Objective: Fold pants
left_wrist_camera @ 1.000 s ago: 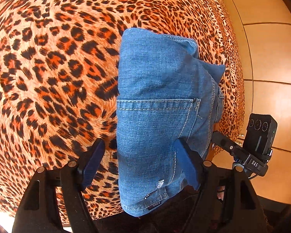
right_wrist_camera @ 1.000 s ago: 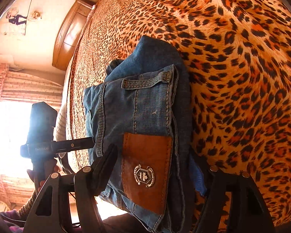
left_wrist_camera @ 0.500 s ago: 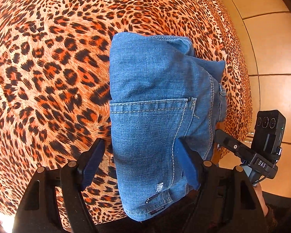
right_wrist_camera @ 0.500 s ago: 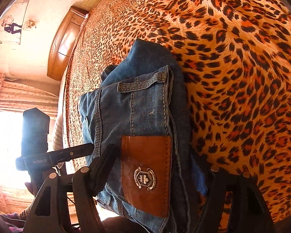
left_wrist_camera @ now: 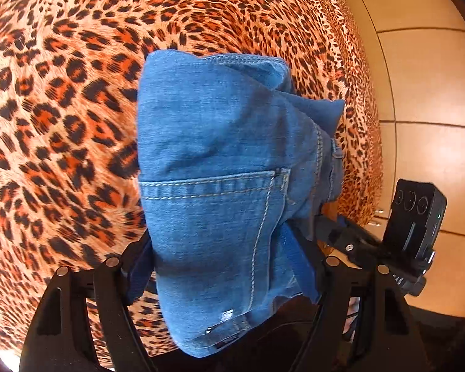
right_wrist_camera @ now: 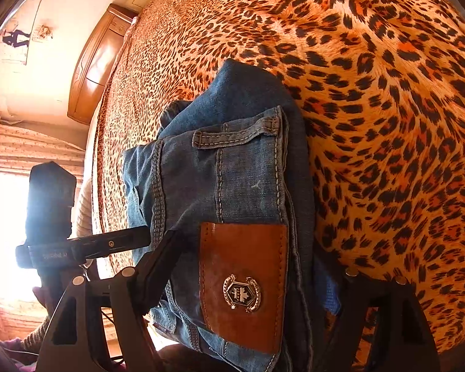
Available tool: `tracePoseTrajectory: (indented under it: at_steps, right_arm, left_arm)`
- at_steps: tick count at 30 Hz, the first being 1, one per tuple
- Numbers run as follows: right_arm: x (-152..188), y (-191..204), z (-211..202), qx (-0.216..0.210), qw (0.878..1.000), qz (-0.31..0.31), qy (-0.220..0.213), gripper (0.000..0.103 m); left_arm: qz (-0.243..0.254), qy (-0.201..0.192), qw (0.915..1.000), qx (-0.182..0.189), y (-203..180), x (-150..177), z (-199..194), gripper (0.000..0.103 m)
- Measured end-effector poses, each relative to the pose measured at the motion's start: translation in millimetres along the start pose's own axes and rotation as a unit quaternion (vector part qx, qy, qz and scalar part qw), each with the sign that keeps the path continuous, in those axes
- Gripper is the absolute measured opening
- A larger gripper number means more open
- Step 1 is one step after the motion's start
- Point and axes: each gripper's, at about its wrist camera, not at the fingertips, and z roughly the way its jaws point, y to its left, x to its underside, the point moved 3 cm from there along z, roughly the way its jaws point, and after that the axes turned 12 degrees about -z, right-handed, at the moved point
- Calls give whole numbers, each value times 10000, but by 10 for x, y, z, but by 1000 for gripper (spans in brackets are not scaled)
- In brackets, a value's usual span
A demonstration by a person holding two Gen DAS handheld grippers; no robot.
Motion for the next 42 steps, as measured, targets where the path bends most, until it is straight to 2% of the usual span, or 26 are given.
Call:
tracePoseTrajectory:
  at_steps: [1, 2, 3, 4, 5, 6, 8, 12, 16, 18, 19, 20, 21, 22, 23, 25, 27, 29, 32, 33, 35, 39, 42]
  right_arm:
    - [-32, 70, 13, -74, 10000, -48, 9, 61]
    - [-63, 147, 3, -125, 9998, -144, -69, 55]
    - [-90, 215, 11, -93, 9991, -392, -130, 55]
    - [-107, 240, 67, 67, 9980, -627, -8, 55]
    - [-123, 237, 125, 230, 9970, -728, 140, 50]
    - [-153, 241, 147, 267, 9967, -743, 186, 48]
    - [-232, 359, 128, 345, 9955, -868, 188, 48]
    - [-560, 708, 83, 94, 9936, -1124, -79, 48]
    - [-1176, 964, 203, 36, 9907, -1341, -211, 49]
    - [-1512, 1118, 219, -3, 9880, -1484, -423, 50]
    - [-1681, 1170, 240, 31, 9863, -1567, -507, 51]
    - [-1845, 1197, 281, 241, 9845, -1656, -527, 57]
    - [-1998, 1206, 340, 763, 9803, -1740, -536, 62]
    - [-2117, 1170, 394, 1305, 9742, -1777, -478, 68]
    - [-2214, 1136, 458, 1502, 9729, -1724, -339, 76]
    - [-2311, 1064, 483, 1680, 9738, -1508, -261, 74]
    - [-2303, 1057, 448, 1599, 9755, -1480, -295, 74]
    - [-2228, 1046, 446, 1710, 9733, -1519, -171, 78]
    - [-2005, 1045, 464, 1923, 9686, -1574, 72, 85]
    - [-1831, 976, 430, 2031, 9665, -1563, 127, 87]
    - [-1654, 920, 426, 2217, 9642, -1436, 220, 88]
    - [-1399, 918, 375, 1916, 9740, -1200, 159, 88]
    - [-1247, 969, 256, 1957, 9728, -1237, -77, 88]
  left_arm:
    - [14, 22, 10000, 77, -26, -7, -5, 76]
    - [40, 32, 9998, 173, -34, -14, -18, 76]
    - [-4, 66, 9996, 291, -14, -28, -30, 75]
    - [-113, 134, 9990, 400, 22, -49, -40, 69]
    - [-222, 196, 9984, 476, 58, -75, -61, 58]
    - [-284, 254, 9978, 551, 81, -95, -89, 57]
    - [-280, 209, 9972, 662, 72, -120, -187, 54]
    - [8, -345, 9982, 488, -95, -234, -518, 53]
    - [94, -884, 9948, 493, -178, -620, -962, 53]
    - [-17, -1182, 9921, 410, -191, -859, -1162, 54]
    - [-111, -1296, 9910, 316, -164, -991, -1225, 60]
    - [-204, -1414, 9897, 112, -98, -1115, -1266, 62]
    - [-345, -1511, 9877, -211, -23, -1223, -1280, 62]
    - [-514, -1522, 9863, -382, 69, -1293, -1277, 62]
    - [-640, -1483, 9861, -385, 167, -1321, -1281, 62]
    - [-798, -1462, 9856, -307, 354, -1308, -1293, 62]
    - [-933, -1485, 9836, -426, 512, -1268, -1269, 62]
    - [-1108, -1432, 9825, -444, 664, -1216, -1231, 62]
    - [-1336, -1354, 9809, -411, 764, -1122, -1132, 62]
    - [-1363, -1366, 9801, -463, 765, -1088, -1101, 62]
    - [-1320, -1471, 9781, -655, 731, -1011, -1057, 62]
    - [-985, -1855, 9698, -1238, 582, -803, -1028, 62]
    - [-726, -2149, 9617, -1541, 453, -636, -996, 62]
